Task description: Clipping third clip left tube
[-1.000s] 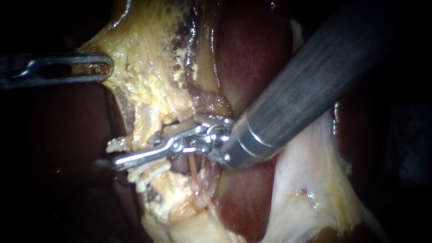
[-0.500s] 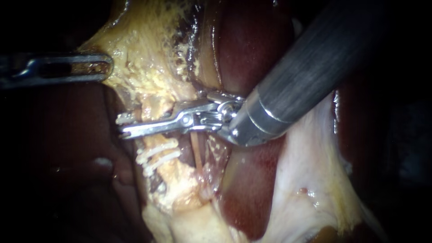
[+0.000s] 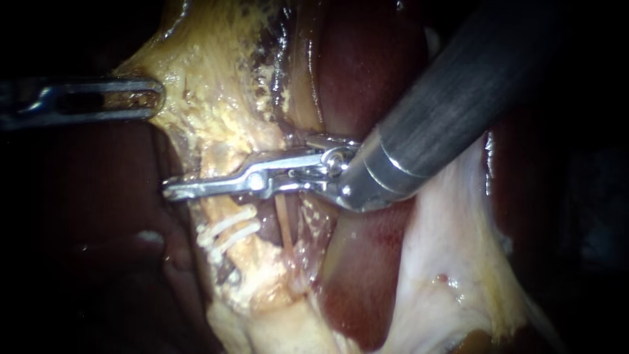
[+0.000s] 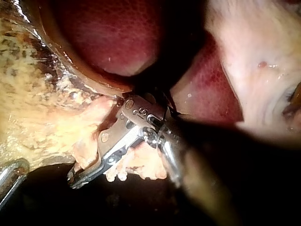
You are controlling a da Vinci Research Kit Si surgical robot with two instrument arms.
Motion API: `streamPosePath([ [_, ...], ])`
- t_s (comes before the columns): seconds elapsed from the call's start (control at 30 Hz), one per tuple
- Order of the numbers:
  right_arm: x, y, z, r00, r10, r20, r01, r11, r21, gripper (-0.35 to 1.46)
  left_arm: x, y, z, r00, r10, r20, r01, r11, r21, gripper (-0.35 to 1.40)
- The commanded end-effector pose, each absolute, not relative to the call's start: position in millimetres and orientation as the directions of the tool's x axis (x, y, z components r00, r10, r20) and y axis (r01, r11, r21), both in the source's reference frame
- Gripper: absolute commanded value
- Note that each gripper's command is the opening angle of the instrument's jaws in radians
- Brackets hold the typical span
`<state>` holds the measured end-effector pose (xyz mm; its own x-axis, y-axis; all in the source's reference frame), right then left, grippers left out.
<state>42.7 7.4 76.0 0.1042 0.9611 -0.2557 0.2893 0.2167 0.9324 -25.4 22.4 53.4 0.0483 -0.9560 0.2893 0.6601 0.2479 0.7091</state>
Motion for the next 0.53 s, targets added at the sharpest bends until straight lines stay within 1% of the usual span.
streamPosePath([
  [0.03, 42.7, 7.4, 76.0, 0.105, 0.961, -0.257, 0.291, 0.218, 0.932, -0.35, -25.4, 22.4, 53.4, 0.049, -0.956, 0.289, 0.660, 0.248, 0.709, -0.35],
  [0.53, 42.7, 7.0, 75.7, 0.114, 0.962, -0.248, 0.293, 0.206, 0.934, -0.35, -25.3, 22.5, 53.4, 0.049, -0.956, 0.289, 0.660, 0.248, 0.709, -0.35],
])
